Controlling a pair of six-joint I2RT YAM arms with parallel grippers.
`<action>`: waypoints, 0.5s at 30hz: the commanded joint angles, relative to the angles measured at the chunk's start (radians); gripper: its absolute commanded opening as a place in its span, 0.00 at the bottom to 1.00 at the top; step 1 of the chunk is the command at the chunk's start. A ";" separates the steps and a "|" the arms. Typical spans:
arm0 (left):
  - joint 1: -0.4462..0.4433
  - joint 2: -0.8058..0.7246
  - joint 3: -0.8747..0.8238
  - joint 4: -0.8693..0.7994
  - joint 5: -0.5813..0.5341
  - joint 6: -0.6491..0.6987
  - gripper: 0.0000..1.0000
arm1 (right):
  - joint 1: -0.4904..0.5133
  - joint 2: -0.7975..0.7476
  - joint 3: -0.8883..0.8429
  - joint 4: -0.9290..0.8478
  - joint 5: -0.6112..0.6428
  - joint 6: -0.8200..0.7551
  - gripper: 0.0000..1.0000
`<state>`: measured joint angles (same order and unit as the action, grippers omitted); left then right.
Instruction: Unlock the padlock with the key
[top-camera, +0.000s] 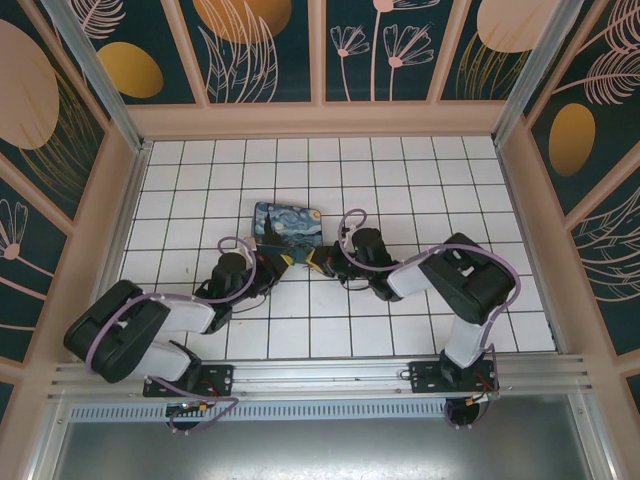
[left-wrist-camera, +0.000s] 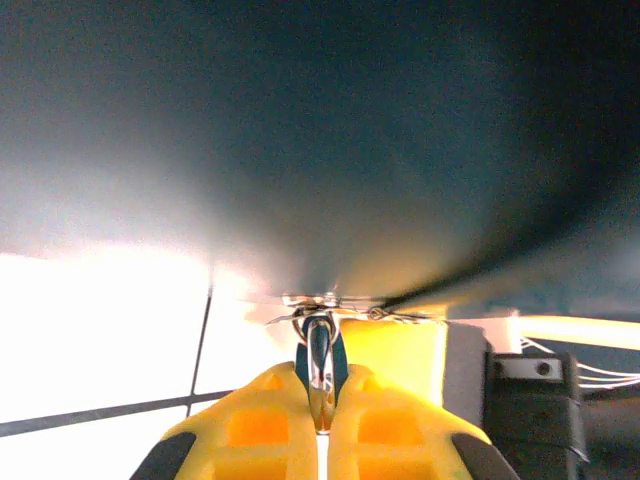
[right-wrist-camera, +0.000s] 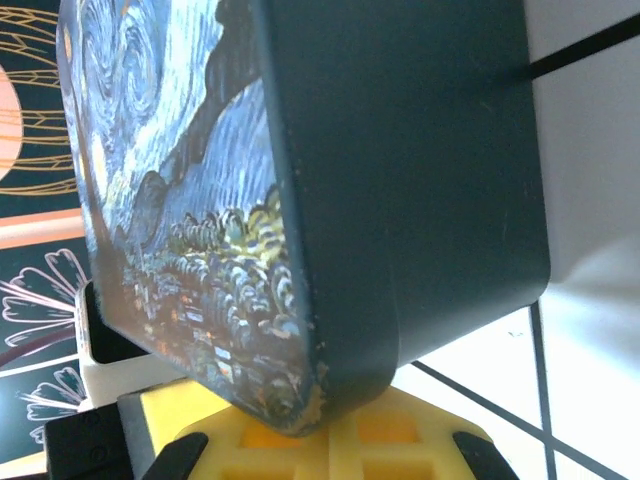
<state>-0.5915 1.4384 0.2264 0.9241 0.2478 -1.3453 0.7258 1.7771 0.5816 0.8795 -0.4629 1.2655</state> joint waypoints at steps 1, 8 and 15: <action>-0.008 0.069 0.010 0.133 0.002 0.032 0.00 | -0.005 -0.087 -0.008 -0.051 0.047 -0.037 0.00; -0.009 0.166 0.001 0.214 0.016 0.020 0.00 | -0.001 -0.176 0.009 -0.154 0.093 -0.064 0.00; -0.008 0.105 -0.011 0.139 0.015 0.077 0.18 | 0.029 -0.230 0.053 -0.247 0.154 -0.080 0.00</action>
<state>-0.5949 1.5879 0.2218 1.0439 0.2527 -1.3163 0.7364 1.5848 0.5968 0.6922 -0.3557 1.2098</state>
